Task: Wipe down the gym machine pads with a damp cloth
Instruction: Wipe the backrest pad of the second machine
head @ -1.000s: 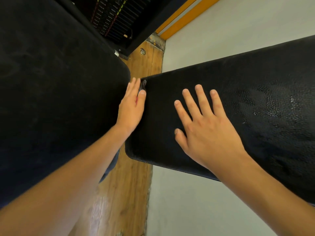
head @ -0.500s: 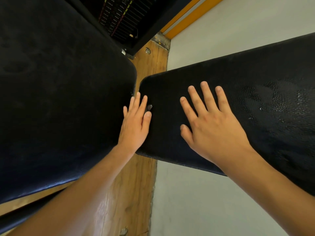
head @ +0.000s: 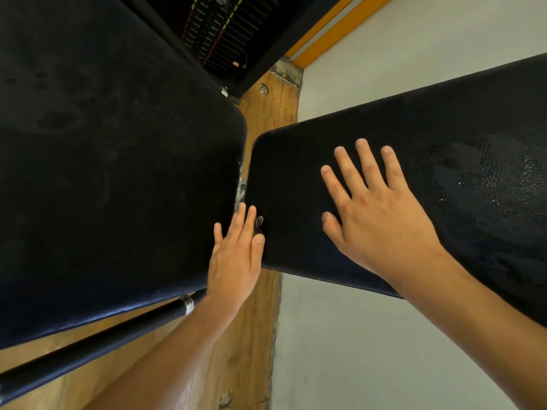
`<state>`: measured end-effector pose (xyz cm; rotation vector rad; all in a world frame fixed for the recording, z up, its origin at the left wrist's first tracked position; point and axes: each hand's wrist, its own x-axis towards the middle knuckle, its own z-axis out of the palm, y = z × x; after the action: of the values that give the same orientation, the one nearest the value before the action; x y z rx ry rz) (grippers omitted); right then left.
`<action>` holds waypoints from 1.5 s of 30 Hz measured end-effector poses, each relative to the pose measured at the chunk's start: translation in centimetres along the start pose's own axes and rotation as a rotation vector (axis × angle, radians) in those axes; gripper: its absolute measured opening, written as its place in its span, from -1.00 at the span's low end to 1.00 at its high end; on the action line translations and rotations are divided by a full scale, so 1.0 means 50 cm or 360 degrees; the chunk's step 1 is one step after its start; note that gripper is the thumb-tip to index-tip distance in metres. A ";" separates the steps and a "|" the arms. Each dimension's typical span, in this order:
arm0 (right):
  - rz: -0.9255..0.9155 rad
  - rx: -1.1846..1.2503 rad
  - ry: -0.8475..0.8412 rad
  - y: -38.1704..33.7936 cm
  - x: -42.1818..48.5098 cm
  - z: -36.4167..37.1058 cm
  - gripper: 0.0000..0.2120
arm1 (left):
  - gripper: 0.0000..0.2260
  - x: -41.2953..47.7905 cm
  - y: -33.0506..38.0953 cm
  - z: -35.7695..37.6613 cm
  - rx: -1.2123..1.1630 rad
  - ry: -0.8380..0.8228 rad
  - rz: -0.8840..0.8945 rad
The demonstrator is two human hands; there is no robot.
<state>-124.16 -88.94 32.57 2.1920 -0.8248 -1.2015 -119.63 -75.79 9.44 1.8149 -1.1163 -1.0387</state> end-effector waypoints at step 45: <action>0.0277 0.1167 0.0745 -0.090 -0.059 -0.439 -0.37 | -0.84 0.044 0.167 -0.852 0.0802 0.0766 0.0818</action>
<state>-105.22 -80.68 41.78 2.7197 -1.3460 -0.2673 -83.07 -73.00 32.81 1.8510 -1.4980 -0.0072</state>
